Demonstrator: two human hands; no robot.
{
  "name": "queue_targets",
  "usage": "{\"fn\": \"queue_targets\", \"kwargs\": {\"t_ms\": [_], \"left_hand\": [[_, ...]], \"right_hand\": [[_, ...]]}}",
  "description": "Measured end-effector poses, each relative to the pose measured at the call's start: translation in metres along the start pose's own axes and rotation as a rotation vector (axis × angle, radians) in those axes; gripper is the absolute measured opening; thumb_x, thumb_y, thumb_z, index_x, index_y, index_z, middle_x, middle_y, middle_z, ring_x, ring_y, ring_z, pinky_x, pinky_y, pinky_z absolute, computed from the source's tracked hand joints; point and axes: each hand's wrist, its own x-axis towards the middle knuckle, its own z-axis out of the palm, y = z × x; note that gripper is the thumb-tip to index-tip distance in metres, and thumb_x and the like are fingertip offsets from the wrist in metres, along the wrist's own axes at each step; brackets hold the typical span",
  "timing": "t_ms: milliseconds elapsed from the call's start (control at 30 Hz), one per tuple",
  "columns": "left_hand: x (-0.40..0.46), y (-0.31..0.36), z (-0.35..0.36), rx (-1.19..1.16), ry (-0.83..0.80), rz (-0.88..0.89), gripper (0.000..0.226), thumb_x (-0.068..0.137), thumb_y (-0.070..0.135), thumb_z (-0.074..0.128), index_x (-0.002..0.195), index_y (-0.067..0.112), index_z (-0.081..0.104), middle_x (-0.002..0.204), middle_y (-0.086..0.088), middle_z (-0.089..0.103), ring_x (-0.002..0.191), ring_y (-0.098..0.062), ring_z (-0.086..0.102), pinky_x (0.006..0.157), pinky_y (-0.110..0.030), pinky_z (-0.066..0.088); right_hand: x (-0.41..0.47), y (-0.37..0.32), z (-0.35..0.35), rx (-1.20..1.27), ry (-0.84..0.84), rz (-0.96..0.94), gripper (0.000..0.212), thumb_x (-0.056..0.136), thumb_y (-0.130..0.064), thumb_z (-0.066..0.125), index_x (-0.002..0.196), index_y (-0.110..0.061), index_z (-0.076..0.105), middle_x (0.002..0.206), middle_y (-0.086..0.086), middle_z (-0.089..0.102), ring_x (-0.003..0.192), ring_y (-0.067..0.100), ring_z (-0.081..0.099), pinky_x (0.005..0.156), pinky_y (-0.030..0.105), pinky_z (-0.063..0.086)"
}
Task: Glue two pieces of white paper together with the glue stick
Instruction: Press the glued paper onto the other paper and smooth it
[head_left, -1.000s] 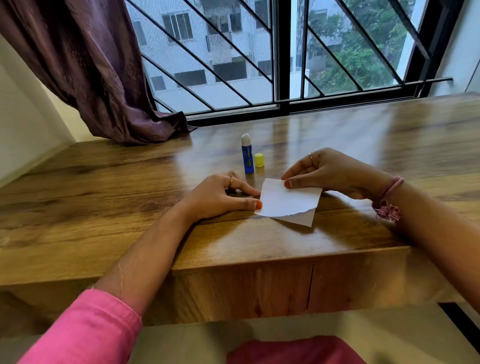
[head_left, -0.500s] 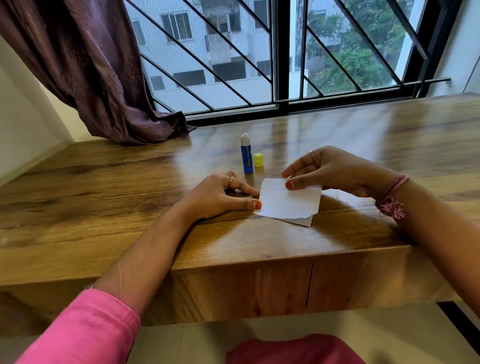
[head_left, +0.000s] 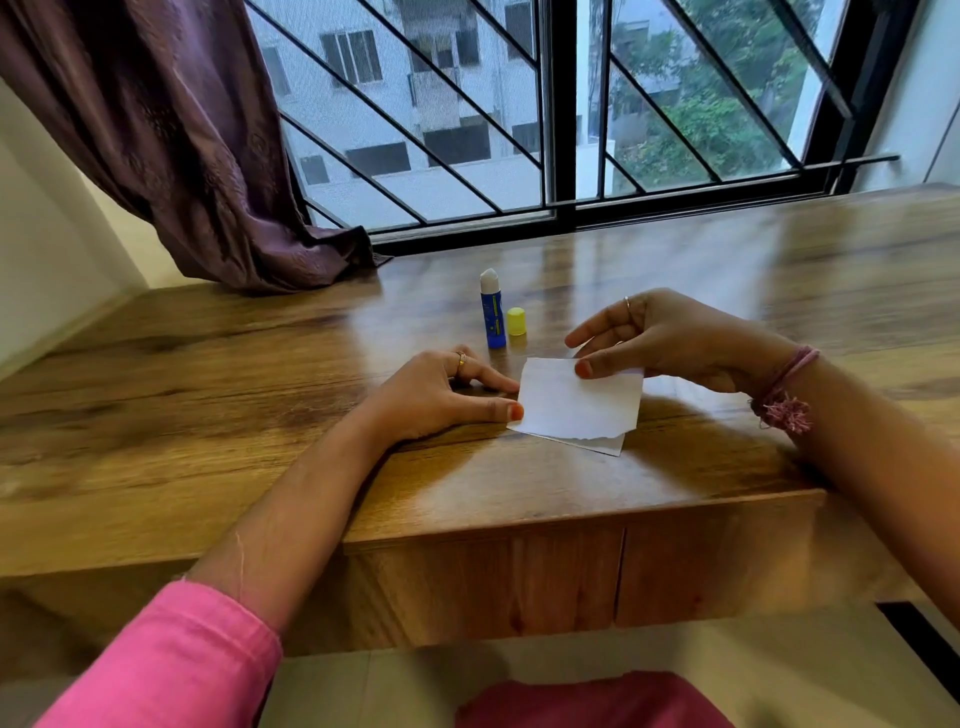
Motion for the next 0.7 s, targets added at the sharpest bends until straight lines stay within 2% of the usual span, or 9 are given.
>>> {"fn": "queue_targets", "kwargs": {"t_ms": [67,200,333,467,600,700], "left_hand": [[0.0003,-0.0006,0.0000,-0.011,0.006,-0.008,0.026,0.064,0.046,0.080,0.088,0.038,0.075,0.095,0.017,0.062,0.089,0.008,0.056,0.068,0.003,0.035],[0.0006,-0.0006,0.0000,-0.008,-0.002,-0.009,0.026,0.063,0.048,0.079,0.087,0.040,0.075,0.091,0.024,0.061,0.089,0.010,0.055,0.067,0.004,0.034],[0.0002,-0.0002,0.0000,-0.014,-0.001,-0.002,0.027,0.062,0.049,0.078,0.087,0.039,0.075,0.096,0.018,0.061,0.089,0.010,0.055,0.067,0.004,0.035],[-0.0002,0.0003,-0.0003,-0.009,-0.007,0.001,0.028,0.062,0.050,0.077,0.088,0.039,0.074,0.099,0.014,0.060,0.088,0.010,0.054,0.067,0.005,0.035],[0.0002,-0.0007,-0.0004,-0.008,-0.008,0.000,0.028,0.062,0.052,0.077,0.087,0.041,0.074,0.096,0.020,0.061,0.090,0.010,0.054,0.067,0.004,0.035],[0.0007,-0.0015,-0.0006,0.015,-0.009,-0.014,0.027,0.062,0.053,0.077,0.088,0.044,0.074,0.098,0.020,0.060,0.092,0.010,0.053,0.068,0.000,0.037]], "right_hand": [[0.0005,-0.0003,-0.0005,0.000,0.008,-0.008,0.051,0.058,-0.023,0.081,0.106,-0.013,0.069,0.095,0.003,0.076,0.091,0.016,0.071,0.075,0.026,0.056],[0.0002,0.0007,-0.0018,0.019,0.009,-0.007,0.050,0.059,-0.022,0.081,0.106,-0.013,0.069,0.096,0.004,0.076,0.090,0.016,0.071,0.078,0.030,0.058],[0.0001,0.0017,-0.0031,0.078,0.038,-0.019,0.047,0.058,-0.024,0.082,0.102,-0.012,0.071,0.094,0.008,0.076,0.087,0.017,0.072,0.069,0.024,0.058],[0.0000,0.0021,-0.0070,0.174,0.099,0.006,0.038,0.061,-0.027,0.080,0.095,-0.010,0.074,0.093,0.009,0.076,0.084,0.015,0.071,0.073,0.029,0.060],[-0.0032,-0.0006,-0.0066,0.186,0.113,0.026,0.035,0.063,-0.031,0.077,0.091,-0.011,0.074,0.089,0.008,0.076,0.080,0.014,0.071,0.059,0.022,0.057],[-0.0067,-0.0041,-0.0051,0.085,0.117,0.022,0.038,0.062,-0.035,0.078,0.093,-0.014,0.075,0.090,0.005,0.076,0.076,0.008,0.068,0.050,0.017,0.050]]}}
